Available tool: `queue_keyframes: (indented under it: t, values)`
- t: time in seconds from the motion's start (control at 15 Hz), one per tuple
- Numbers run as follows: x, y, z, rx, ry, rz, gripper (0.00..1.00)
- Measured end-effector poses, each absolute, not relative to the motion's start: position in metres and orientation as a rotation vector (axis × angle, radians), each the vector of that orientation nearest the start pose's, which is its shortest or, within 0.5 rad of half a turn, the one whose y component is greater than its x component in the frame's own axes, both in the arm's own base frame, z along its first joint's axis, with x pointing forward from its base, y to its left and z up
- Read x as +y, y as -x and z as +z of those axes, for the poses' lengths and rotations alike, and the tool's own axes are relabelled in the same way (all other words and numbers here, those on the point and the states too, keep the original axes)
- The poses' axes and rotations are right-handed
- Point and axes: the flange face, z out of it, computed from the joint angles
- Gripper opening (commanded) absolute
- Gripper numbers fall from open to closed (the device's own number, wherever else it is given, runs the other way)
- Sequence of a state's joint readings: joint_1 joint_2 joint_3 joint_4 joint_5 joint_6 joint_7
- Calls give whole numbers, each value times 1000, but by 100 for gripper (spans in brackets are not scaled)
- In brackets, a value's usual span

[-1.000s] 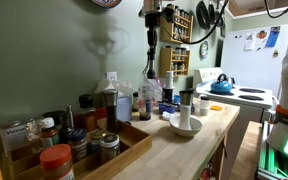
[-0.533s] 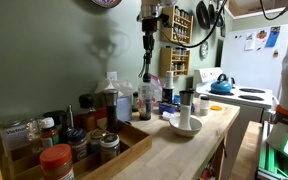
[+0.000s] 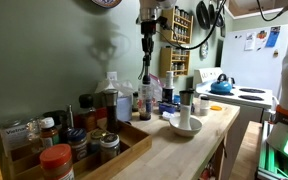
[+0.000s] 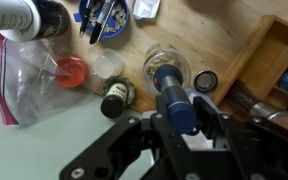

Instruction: Put the torch on top of the bottle

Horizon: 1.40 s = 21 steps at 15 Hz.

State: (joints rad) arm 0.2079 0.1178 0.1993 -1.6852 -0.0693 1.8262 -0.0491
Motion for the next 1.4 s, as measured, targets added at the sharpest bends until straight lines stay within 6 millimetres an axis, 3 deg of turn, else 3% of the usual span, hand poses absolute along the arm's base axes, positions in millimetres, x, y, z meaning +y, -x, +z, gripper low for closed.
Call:
queue_keyframes:
  t: [0.53, 0.67, 0.8, 1.13, 1.4]
  values:
    - [231, -561, 520, -745, 3090, -41, 8]
    - [231, -561, 517, -745, 3090, -33, 60]
    - [231, -562, 517, -746, 3089, -30, 62]
    - [234, -563, 518, -751, 3086, -32, 98]
    - [235, -564, 523, -753, 3084, -43, 100]
